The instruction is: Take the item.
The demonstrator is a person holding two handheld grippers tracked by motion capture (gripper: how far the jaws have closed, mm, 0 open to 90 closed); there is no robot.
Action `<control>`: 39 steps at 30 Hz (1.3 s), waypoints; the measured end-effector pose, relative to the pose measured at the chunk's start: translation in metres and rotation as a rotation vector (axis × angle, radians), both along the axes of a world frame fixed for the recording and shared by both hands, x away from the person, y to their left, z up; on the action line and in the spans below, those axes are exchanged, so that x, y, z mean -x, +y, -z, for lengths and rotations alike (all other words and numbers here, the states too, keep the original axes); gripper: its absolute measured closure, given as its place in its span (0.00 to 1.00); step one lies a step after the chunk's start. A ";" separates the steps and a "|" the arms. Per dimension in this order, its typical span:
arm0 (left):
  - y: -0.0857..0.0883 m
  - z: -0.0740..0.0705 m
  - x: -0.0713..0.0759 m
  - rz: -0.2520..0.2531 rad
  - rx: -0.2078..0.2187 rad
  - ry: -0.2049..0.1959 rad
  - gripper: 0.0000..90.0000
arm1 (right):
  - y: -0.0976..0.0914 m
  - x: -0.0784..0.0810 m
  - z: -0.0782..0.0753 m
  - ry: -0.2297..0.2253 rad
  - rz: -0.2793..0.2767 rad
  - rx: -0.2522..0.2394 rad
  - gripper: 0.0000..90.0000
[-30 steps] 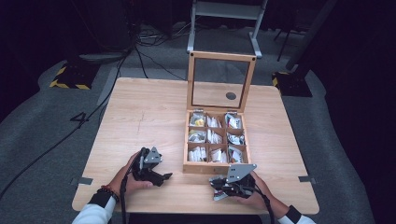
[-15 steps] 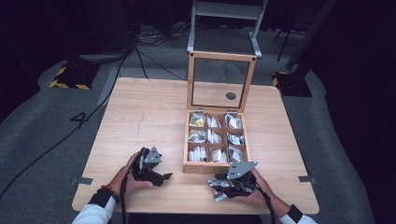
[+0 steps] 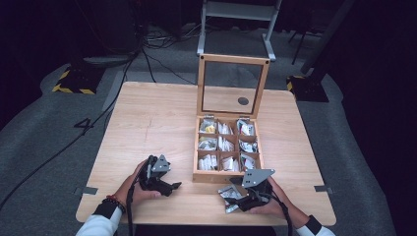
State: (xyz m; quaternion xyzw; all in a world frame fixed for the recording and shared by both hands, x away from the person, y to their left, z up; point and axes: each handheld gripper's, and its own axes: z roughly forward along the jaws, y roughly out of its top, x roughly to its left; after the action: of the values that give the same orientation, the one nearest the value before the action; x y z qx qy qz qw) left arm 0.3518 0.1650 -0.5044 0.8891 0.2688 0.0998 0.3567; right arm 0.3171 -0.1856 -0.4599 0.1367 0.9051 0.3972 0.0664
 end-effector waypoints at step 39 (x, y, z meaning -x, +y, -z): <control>0.004 0.000 -0.006 -0.049 0.000 0.000 0.16 | -0.071 -0.030 -0.050 -0.140 0.248 -0.123 0.50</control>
State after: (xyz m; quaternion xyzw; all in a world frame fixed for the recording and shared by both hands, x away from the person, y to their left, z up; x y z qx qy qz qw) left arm 0.3574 0.1689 -0.5043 0.8822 0.2906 0.1086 0.3542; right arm 0.3470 -0.2563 -0.4102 0.2234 0.8484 0.4491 0.1694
